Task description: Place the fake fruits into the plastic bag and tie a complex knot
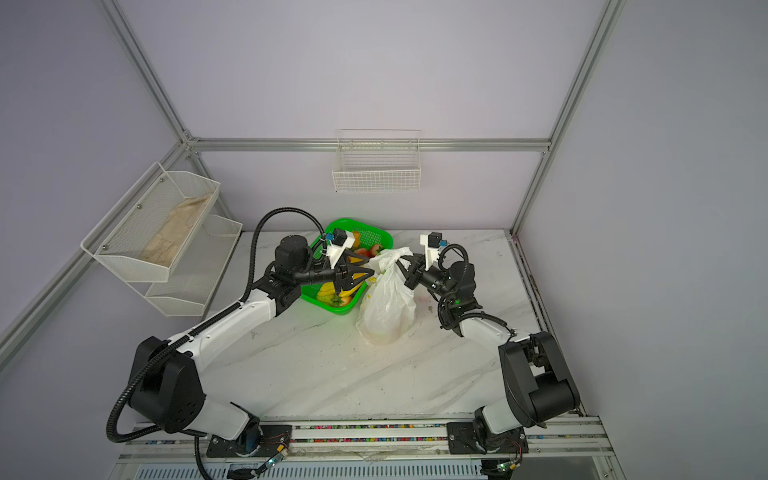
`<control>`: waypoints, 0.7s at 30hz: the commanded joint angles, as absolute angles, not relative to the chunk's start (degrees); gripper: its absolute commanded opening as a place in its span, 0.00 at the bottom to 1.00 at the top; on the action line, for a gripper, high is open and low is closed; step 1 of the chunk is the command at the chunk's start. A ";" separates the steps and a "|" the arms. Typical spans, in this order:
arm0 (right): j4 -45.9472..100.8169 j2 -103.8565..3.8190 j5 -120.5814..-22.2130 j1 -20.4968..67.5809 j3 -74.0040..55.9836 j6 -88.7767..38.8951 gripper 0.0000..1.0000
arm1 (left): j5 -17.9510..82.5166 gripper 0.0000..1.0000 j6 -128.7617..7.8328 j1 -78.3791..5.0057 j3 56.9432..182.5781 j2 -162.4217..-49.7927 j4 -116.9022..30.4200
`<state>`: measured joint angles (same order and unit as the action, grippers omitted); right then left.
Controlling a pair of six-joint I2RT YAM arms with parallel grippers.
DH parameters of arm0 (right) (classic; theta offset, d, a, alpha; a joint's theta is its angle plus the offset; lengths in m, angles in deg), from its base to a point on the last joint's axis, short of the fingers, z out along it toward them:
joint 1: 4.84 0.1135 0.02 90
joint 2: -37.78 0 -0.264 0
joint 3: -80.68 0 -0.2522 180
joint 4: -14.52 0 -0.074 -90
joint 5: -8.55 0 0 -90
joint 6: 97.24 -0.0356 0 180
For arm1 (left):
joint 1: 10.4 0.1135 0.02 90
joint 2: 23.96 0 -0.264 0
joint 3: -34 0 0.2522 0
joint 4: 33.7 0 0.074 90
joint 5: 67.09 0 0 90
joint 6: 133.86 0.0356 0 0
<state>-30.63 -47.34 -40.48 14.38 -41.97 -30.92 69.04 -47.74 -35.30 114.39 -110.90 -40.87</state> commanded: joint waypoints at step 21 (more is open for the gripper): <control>-35.24 -48.90 -36.98 14.15 -39.56 -31.05 0.00 | 76.29 0.40 -48.61 -35.62 130.10 -120.31 -45.37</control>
